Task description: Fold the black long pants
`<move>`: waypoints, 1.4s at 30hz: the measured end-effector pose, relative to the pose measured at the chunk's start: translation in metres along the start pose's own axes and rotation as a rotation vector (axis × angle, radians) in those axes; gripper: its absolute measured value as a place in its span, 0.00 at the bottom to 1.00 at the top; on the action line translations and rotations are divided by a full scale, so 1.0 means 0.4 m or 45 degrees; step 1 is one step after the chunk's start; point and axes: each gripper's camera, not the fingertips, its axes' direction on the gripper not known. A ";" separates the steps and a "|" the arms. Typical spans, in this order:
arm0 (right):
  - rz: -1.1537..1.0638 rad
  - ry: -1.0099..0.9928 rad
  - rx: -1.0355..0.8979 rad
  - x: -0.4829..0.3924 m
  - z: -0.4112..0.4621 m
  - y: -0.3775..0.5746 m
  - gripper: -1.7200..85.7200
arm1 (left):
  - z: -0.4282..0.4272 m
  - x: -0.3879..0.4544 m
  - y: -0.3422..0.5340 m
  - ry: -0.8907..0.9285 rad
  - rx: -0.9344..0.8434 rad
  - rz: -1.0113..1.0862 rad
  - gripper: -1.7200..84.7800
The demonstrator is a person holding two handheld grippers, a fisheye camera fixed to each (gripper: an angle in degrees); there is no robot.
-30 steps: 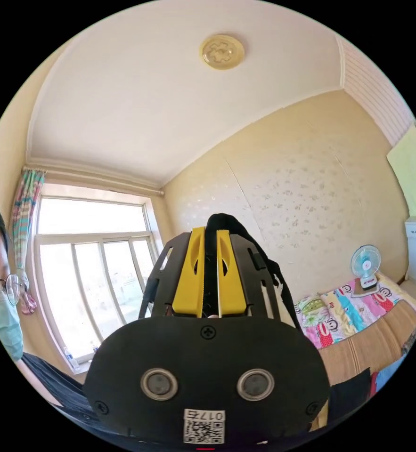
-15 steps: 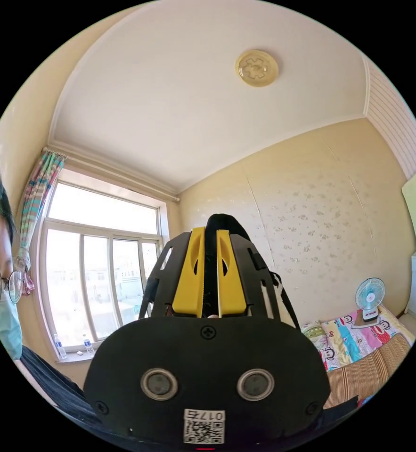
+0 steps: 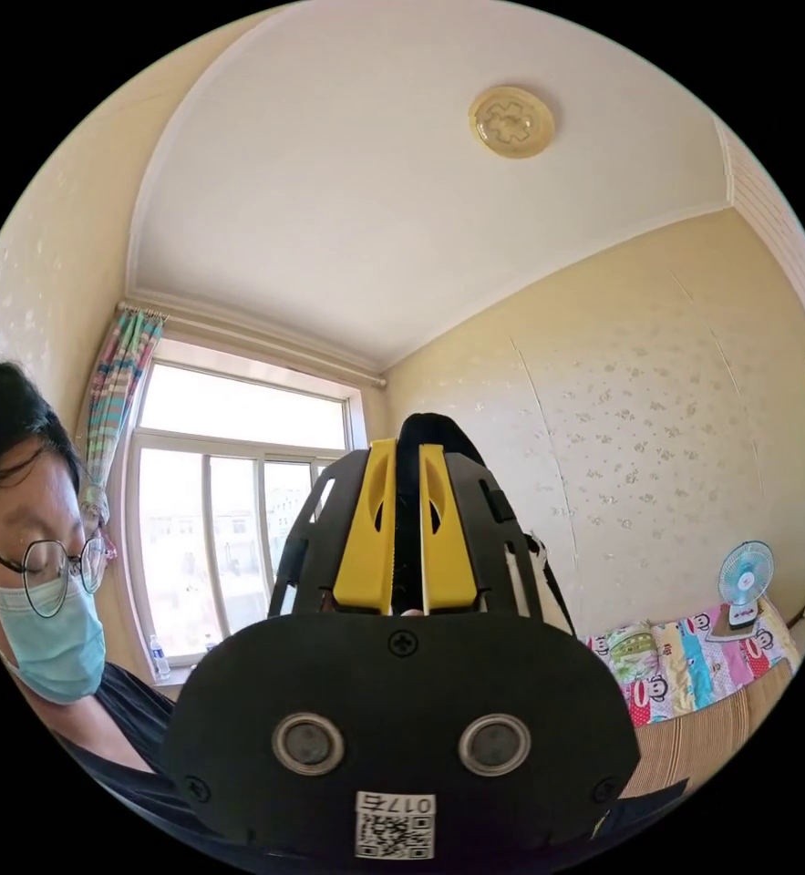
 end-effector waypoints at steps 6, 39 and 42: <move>-0.182 0.127 0.030 -0.039 -0.049 -0.056 0.03 | -0.212 -0.041 -0.110 -0.193 0.299 -0.139 0.11; 0.084 0.507 -1.043 1.151 1.118 0.065 0.04 | 0.017 -1.434 -0.217 -0.933 -0.730 -0.598 0.14; 0.158 0.509 -1.417 1.269 1.096 0.388 0.03 | 0.047 -1.516 0.182 -0.917 -1.163 -0.711 0.14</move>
